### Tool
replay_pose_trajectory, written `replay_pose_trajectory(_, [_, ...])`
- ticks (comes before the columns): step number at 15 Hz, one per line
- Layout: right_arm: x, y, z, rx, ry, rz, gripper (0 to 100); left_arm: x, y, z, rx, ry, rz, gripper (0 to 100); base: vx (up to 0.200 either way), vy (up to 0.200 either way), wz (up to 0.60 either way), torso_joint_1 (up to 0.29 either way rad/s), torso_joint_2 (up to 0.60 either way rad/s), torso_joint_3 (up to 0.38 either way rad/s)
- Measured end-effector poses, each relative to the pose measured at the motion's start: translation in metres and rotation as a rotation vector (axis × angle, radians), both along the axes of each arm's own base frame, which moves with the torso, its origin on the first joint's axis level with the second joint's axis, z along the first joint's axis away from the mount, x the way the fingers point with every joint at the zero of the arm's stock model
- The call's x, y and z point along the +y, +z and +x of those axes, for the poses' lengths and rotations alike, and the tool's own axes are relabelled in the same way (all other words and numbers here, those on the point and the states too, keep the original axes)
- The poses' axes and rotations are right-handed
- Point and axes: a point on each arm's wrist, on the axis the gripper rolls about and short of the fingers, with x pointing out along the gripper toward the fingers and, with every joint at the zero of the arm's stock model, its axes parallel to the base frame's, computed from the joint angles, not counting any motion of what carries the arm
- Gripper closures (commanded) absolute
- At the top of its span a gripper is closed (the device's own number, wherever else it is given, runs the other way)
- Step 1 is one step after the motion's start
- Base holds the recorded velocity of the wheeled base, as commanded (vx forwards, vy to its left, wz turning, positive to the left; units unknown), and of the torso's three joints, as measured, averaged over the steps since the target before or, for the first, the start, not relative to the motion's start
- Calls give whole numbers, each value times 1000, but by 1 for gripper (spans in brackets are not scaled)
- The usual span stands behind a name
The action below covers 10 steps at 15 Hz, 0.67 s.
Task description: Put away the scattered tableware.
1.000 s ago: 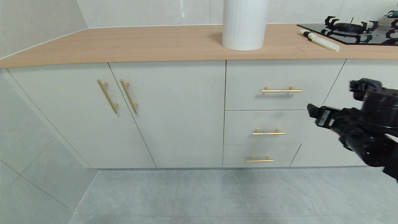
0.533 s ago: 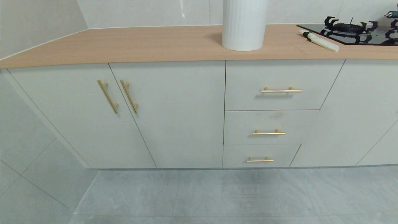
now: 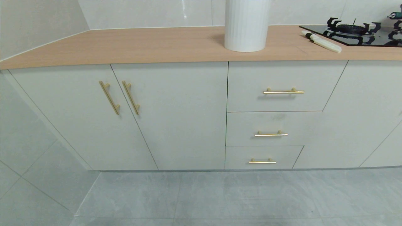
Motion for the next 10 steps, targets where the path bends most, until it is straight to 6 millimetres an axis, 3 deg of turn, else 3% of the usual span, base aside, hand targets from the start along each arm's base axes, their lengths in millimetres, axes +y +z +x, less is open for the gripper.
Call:
replay_pose_trajectory(3, [3,-28,0,3,84,1,0,0,0,0,0,0,0,0,0,0,0,0,0,0])
replay_pose_trajectory(5, [7,-47,5,16,255,34,0,0,0,0,0,0,0,0,0,0,0,0,0,0])
replay_pose_trajectory(8, [12,-57,7,34,474,116,0,0,0,0,0,0,0,0,0,0,0,0,0,0])
replay_pose_trajectory(10, [12,-61,7,60,508,150,0,0,0,0,0,0,0,0,0,0,0,0,0,0])
